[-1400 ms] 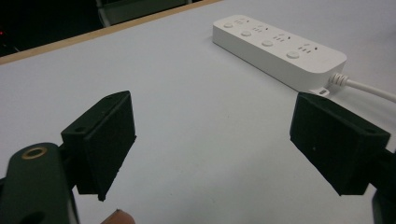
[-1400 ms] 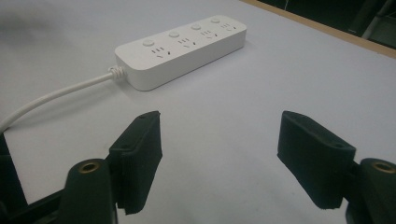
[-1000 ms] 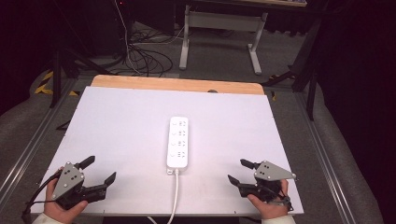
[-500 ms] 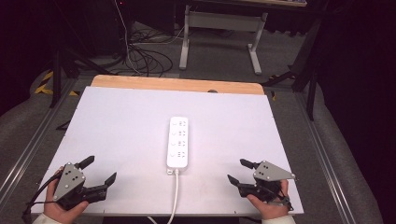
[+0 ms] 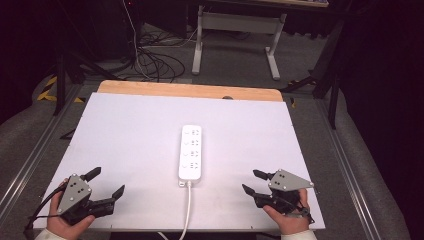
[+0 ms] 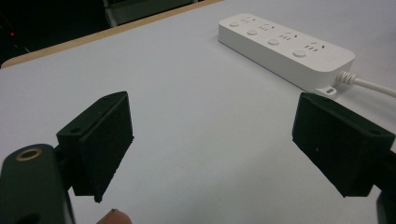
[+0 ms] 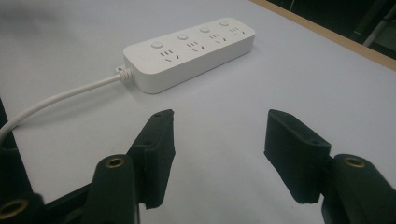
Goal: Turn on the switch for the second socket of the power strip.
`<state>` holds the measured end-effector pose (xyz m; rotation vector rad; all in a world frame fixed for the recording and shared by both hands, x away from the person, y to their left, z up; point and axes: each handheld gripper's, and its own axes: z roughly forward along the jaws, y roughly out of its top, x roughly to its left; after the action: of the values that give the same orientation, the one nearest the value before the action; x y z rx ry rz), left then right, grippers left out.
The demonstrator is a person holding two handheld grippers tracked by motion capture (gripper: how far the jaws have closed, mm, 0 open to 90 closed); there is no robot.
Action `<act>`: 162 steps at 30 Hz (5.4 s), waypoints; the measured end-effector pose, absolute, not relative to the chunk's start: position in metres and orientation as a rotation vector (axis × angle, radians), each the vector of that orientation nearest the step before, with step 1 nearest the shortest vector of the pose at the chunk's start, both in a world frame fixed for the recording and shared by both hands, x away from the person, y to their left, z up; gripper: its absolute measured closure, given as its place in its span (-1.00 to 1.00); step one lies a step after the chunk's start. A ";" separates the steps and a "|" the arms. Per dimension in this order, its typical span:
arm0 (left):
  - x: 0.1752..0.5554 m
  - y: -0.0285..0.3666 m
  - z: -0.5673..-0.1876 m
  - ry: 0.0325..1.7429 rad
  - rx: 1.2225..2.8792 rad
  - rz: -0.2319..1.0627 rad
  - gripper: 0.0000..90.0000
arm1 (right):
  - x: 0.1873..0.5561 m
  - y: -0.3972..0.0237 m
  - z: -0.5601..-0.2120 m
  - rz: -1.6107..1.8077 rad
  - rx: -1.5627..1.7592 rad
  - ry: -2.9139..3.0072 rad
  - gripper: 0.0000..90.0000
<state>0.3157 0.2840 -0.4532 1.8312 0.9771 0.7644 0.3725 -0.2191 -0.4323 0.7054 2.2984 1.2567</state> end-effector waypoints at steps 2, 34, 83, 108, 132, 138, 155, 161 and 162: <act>0.316 0.284 -0.453 0.978 1.831 0.765 -0.71 | 0.373 -0.215 -0.427 1.250 0.696 2.303 -0.01; 0.315 0.284 -0.453 0.974 1.840 0.764 -0.71 | 0.417 -0.167 -0.386 1.324 0.637 2.390 0.09; 0.308 0.288 -0.454 0.996 1.836 0.781 -0.70 | 0.477 -0.072 -0.384 1.261 0.557 2.518 0.36; 0.309 0.288 -0.455 0.997 1.840 0.782 -0.69 | 0.499 -0.047 -0.416 1.214 0.528 2.580 1.00; 0.310 0.287 -0.455 0.985 1.849 0.779 -0.69 | 0.513 -0.033 -0.445 1.093 0.553 2.664 1.00; 0.310 0.287 -0.455 0.988 1.847 0.776 -0.69 | 0.514 -0.030 -0.449 1.076 0.557 2.671 1.00; 0.310 0.286 -0.456 0.992 1.842 0.767 -0.69 | 0.512 -0.029 -0.453 1.074 0.580 2.662 1.00; 0.310 0.286 -0.456 0.991 1.844 0.769 -0.69 | 0.510 -0.029 -0.455 1.078 0.583 2.646 1.00; 0.310 0.286 -0.456 0.990 1.844 0.768 -0.69 | 0.509 -0.029 -0.455 1.073 0.584 2.642 1.00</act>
<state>0.3104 0.2863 -0.4556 1.8436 0.9904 0.7684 0.5090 -0.0286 -0.4554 0.5842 2.6421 1.0731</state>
